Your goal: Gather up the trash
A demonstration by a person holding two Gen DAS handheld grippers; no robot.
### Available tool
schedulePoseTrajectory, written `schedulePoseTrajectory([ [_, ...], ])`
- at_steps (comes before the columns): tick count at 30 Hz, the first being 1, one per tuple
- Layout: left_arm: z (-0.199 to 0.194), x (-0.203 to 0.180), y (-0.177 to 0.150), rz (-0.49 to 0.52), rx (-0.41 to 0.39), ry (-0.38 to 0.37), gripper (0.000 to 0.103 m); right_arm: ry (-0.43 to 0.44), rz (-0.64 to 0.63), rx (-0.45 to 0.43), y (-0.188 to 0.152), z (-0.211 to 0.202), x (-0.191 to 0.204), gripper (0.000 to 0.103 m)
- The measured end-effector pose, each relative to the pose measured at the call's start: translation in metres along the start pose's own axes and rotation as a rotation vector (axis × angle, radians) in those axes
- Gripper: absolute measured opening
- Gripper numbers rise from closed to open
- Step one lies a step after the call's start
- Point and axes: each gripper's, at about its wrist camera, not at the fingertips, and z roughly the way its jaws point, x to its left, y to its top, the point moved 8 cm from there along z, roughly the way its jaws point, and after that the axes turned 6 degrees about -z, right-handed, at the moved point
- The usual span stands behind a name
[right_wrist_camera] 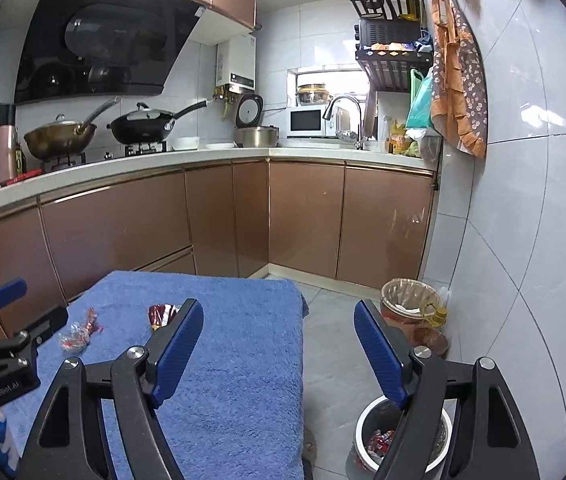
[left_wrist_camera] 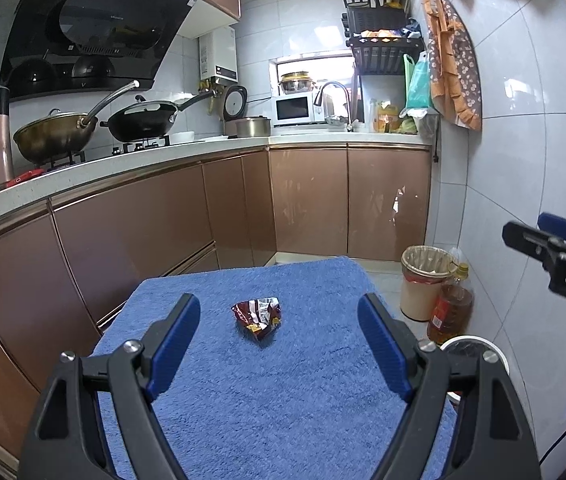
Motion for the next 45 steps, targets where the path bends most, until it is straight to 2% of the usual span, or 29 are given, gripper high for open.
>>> schedulePoseTrajectory([
  [13,-0.011,-0.005,0.009,0.016,-0.021,-0.003,0.080,0.003,0.011,-0.027,0.008,-0.012,-0.008,0.079],
  [26,-0.002,-0.006,0.005,0.020,-0.002,0.003,0.080,0.007,0.083,0.024,-0.013,0.005,-0.028,0.079],
  [45,-0.001,-0.009,0.003,0.010,0.003,-0.022,0.080,0.018,0.056,0.037,-0.018,0.007,-0.031,0.079],
])
